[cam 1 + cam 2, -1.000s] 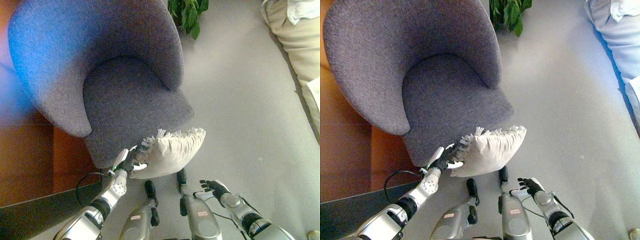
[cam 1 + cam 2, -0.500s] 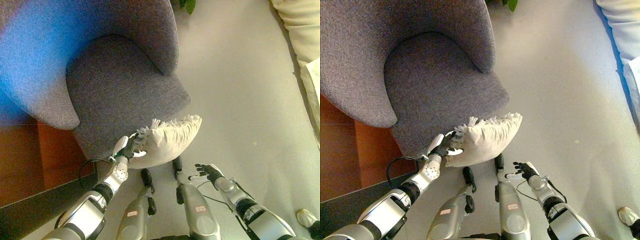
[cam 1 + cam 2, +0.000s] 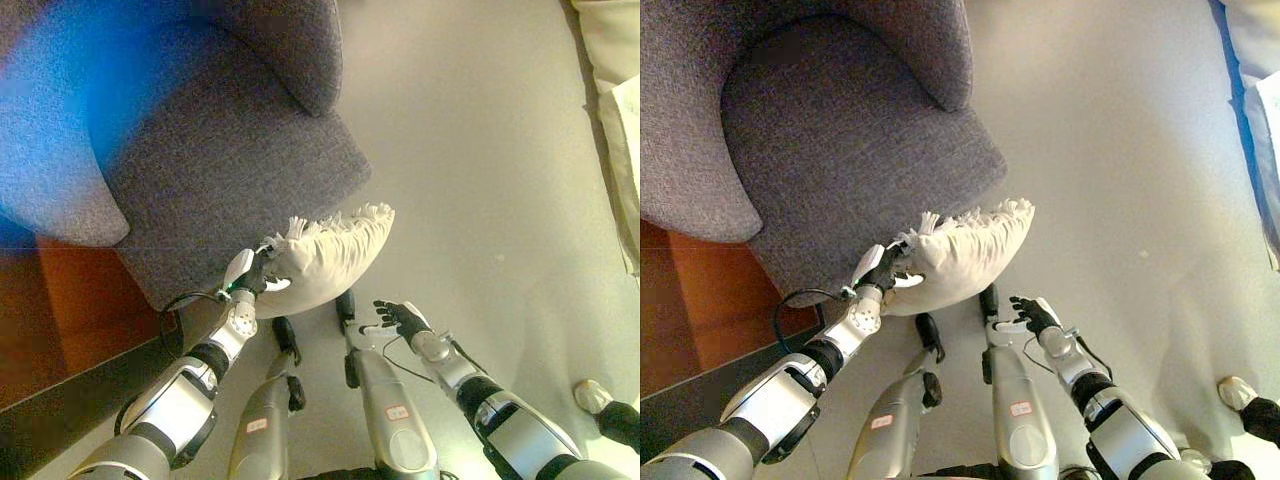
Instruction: Pick up the pillow and put it on the sofa.
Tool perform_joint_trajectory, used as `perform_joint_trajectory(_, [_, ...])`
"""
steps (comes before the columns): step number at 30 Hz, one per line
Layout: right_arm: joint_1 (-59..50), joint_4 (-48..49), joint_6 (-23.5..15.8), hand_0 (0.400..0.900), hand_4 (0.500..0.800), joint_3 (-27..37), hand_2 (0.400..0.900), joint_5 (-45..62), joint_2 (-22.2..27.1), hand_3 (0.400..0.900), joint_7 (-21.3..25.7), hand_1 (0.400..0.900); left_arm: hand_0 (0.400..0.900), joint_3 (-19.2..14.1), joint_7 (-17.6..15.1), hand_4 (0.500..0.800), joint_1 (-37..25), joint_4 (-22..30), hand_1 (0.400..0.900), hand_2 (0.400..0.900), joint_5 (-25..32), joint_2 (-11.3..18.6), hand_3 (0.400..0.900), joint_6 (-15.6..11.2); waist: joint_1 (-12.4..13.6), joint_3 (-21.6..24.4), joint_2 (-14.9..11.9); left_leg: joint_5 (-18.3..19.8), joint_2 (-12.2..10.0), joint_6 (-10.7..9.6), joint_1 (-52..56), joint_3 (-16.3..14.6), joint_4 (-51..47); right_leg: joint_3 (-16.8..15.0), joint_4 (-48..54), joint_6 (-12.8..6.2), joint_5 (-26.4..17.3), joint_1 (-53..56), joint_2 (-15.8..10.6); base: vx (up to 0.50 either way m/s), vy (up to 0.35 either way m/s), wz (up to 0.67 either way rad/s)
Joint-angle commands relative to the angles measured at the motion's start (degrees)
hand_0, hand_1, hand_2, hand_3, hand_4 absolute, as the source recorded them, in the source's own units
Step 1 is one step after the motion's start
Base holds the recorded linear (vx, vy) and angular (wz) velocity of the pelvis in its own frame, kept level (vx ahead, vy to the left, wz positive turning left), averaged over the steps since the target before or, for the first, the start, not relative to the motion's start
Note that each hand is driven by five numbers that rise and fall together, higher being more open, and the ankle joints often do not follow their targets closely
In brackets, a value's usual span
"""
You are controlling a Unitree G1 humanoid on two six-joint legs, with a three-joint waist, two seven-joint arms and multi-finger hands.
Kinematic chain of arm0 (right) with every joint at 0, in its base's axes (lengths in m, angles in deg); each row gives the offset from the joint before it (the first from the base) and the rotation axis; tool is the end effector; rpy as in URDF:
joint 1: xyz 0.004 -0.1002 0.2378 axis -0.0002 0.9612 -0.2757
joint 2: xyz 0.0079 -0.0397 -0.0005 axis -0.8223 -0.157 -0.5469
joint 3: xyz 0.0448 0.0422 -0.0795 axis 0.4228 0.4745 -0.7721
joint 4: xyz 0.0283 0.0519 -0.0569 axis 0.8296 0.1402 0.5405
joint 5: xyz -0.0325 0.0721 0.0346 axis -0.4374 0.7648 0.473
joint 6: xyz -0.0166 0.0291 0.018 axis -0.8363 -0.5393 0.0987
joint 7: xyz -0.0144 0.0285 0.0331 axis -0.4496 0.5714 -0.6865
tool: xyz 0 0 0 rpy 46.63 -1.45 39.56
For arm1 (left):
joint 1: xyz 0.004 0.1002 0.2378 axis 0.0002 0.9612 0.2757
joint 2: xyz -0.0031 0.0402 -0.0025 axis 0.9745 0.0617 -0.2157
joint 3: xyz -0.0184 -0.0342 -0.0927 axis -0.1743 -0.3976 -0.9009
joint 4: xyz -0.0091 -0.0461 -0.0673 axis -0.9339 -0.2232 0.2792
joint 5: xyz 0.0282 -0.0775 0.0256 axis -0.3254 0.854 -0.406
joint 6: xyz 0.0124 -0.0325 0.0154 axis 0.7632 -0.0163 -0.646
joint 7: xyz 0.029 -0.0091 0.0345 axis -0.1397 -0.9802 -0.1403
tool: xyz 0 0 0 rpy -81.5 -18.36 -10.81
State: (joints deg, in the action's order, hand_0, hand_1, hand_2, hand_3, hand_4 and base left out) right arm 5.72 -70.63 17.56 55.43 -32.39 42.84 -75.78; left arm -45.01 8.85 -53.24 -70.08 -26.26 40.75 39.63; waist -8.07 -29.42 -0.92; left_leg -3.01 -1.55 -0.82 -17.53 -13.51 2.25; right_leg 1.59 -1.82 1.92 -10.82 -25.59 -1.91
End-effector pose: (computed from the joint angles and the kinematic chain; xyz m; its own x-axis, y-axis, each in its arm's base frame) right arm 0.2406 -0.1733 -0.0176 0.8184 0.0384 -0.5734 -0.3235 0.8555 -0.4044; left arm 0.2839 0.1696 0.0255 0.9783 0.1038 -0.1792 0.0542 0.7066 0.7055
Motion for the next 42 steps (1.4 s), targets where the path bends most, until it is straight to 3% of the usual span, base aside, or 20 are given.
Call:
perform_joint_trajectory(1, [-1.13, 3.50, 0.15, 0.900, 0.800, -1.52, 0.900, 2.05, 0.48, 0.900, 0.73, 0.900, 0.900, -0.99, -2.41, 0.800, -5.51, -1.17, 0.900, 0.900, 1.46, 1.79, 0.900, -1.29, -1.40, -0.38, -2.38, 1.23, -2.84, -3.39, -7.34, 1.07, 8.43, -2.04, -5.74, -7.40, 3.91, -4.54, -3.32, -0.01, -0.044, 0.00])
perform_joint_trajectory(10, [-1.24, 4.92, 0.20, 0.900, 0.800, -1.78, 0.900, 3.20, 0.33, 0.900, 1.24, 0.900, 0.900, -0.47, -1.12, 0.800, -8.01, -0.60, 0.900, 0.900, 3.34, 1.58, 0.900, -0.54, -2.10, -0.38, -2.83, 1.06, -3.33, -3.74, -9.62, 1.03, 9.04, -1.95, -6.27, -7.53, 3.56, -6.79, -3.22, 0.00, -0.017, 0.00])
perform_joint_trajectory(20, [-1.23, 8.45, 0.67, 0.900, 0.800, -2.40, 0.900, 4.64, 0.49, 0.900, 2.13, 0.900, 0.900, -0.93, -1.96, 0.800, -11.14, -1.57, 0.900, 0.900, 4.88, 1.19, 0.900, 0.69, -3.12, -0.38, -3.64, 0.72, -3.75, -3.93, -12.36, 1.07, 9.77, -2.20, -7.03, -7.61, 2.97, -9.50, -2.84, 0.00, -0.011, 0.00])
perform_joint_trajectory(21, [-1.28, 8.93, 0.91, 0.900, 0.800, -2.54, 0.900, 4.78, 0.39, 0.900, 2.34, 0.900, 0.712, -0.91, -1.93, 0.687, -11.58, -1.77, 0.712, 0.712, 4.88, 1.18, 0.712, 0.73, -3.25, -0.38, -3.82, 0.70, -3.79, -3.95, -12.66, 1.08, 9.86, -2.19, -7.03, -7.61, 2.84, -9.77, -2.81, -0.01, -0.045, -0.01])
perform_joint_trajectory(22, [-1.25, 9.30, 0.97, 0.900, 0.800, -2.66, 0.900, 4.91, 0.35, 0.900, 2.49, 0.900, 0.712, -0.88, -2.03, 0.687, -11.93, -1.94, 0.712, 0.712, 4.84, 1.14, 0.712, 0.75, -3.37, -0.38, -3.95, 0.66, -3.81, -3.98, -12.96, 1.08, 9.93, -2.21, -7.00, -7.59, 2.70, -10.04, -2.77, -0.01, -0.042, 0.00])
perform_joint_trajectory(23, [-1.27, 9.57, 1.09, 0.900, 0.800, -2.75, 0.900, 5.01, 0.35, 0.900, 2.56, 0.900, 0.500, -0.89, -2.13, 0.560, -12.21, -2.02, 0.500, 0.500, 4.96, 1.15, 0.500, 0.78, -3.46, -0.38, -4.03, 0.61, -3.84, -4.01, -13.11, 1.07, 9.92, -2.24, -6.94, -7.59, 2.61, -10.19, -2.74, -0.01, -0.033, -0.01])
perform_joint_trajectory(24, [-1.32, 9.97, 1.36, 0.900, 0.800, -2.90, 0.900, 5.06, 0.32, 0.900, 2.64, 0.900, 0.400, -1.03, -2.14, 0.500, -12.67, -2.10, 0.400, 0.400, 5.22, 1.19, 0.400, 0.84, -3.60, -0.38, -4.14, 0.55, -3.87, -4.05, -13.19, 1.04, 9.77, -2.28, -6.83, -7.59, 2.51, -10.31, -2.67, 0.00, 0.000, 0.00])
perform_joint_trajectory(42, [-0.45, 11.02, 0.73, 0.900, 0.800, -3.00, 0.900, 5.32, 1.15, 0.900, 2.84, 0.900, 0.400, -1.39, -1.61, 0.500, -14.45, -2.68, 0.400, 0.400, 6.94, 1.90, 0.400, 0.79, -4.17, -0.38, -3.82, 0.37, -3.91, -4.29, -14.03, 1.19, 9.82, -2.17, -6.73, -7.54, 2.09, -11.34, -3.04, 0.00, 0.000, 0.00])
